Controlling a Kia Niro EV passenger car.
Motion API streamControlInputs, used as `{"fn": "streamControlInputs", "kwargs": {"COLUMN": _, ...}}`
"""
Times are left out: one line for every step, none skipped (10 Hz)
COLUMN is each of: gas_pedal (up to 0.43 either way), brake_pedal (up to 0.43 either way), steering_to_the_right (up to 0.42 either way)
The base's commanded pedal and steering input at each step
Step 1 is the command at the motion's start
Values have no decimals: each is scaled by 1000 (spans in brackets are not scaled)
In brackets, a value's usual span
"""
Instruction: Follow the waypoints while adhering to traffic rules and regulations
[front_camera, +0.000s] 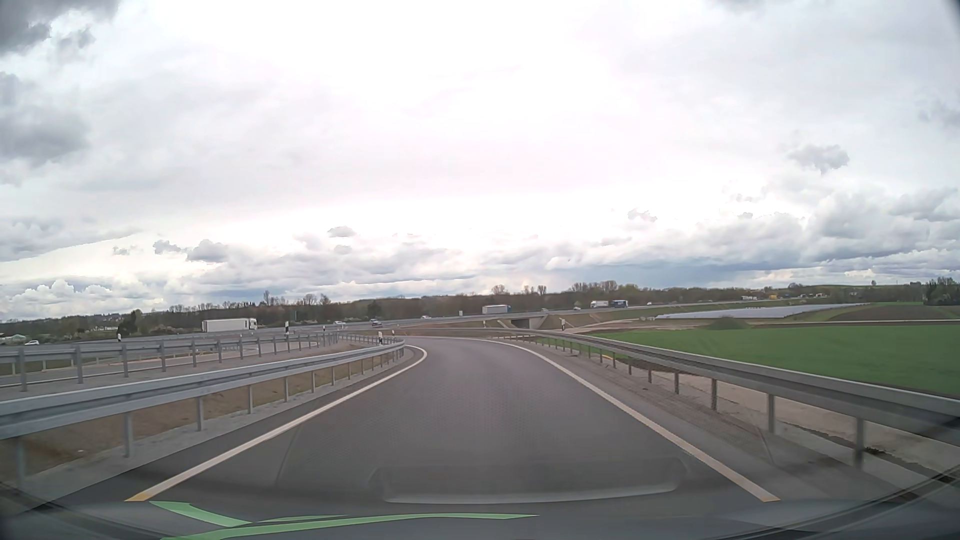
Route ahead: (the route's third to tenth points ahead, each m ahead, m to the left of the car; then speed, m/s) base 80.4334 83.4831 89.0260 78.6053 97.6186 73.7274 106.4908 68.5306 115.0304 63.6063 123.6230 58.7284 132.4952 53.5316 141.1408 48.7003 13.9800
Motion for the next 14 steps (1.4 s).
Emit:
{"fn": "streamControlInputs", "kwargs": {"gas_pedal": 197, "brake_pedal": 0, "steering_to_the_right": -1}}
{"fn": "streamControlInputs", "kwargs": {"gas_pedal": 197, "brake_pedal": 0, "steering_to_the_right": -1}}
{"fn": "streamControlInputs", "kwargs": {"gas_pedal": 197, "brake_pedal": 0, "steering_to_the_right": 0}}
{"fn": "streamControlInputs", "kwargs": {"gas_pedal": 197, "brake_pedal": 0, "steering_to_the_right": -1}}
{"fn": "streamControlInputs", "kwargs": {"gas_pedal": 197, "brake_pedal": 0, "steering_to_the_right": -1}}
{"fn": "streamControlInputs", "kwargs": {"gas_pedal": 197, "brake_pedal": 0, "steering_to_the_right": -2}}
{"fn": "streamControlInputs", "kwargs": {"gas_pedal": 197, "brake_pedal": 0, "steering_to_the_right": -5}}
{"fn": "streamControlInputs", "kwargs": {"gas_pedal": 197, "brake_pedal": 0, "steering_to_the_right": -7}}
{"fn": "streamControlInputs", "kwargs": {"gas_pedal": 197, "brake_pedal": 0, "steering_to_the_right": -8}}
{"fn": "streamControlInputs", "kwargs": {"gas_pedal": 197, "brake_pedal": 0, "steering_to_the_right": -9}}
{"fn": "streamControlInputs", "kwargs": {"gas_pedal": 197, "brake_pedal": 0, "steering_to_the_right": -12}}
{"fn": "streamControlInputs", "kwargs": {"gas_pedal": 197, "brake_pedal": 0, "steering_to_the_right": -16}}
{"fn": "streamControlInputs", "kwargs": {"gas_pedal": 197, "brake_pedal": 0, "steering_to_the_right": -19}}
{"fn": "streamControlInputs", "kwargs": {"gas_pedal": 197, "brake_pedal": 0, "steering_to_the_right": -21}}
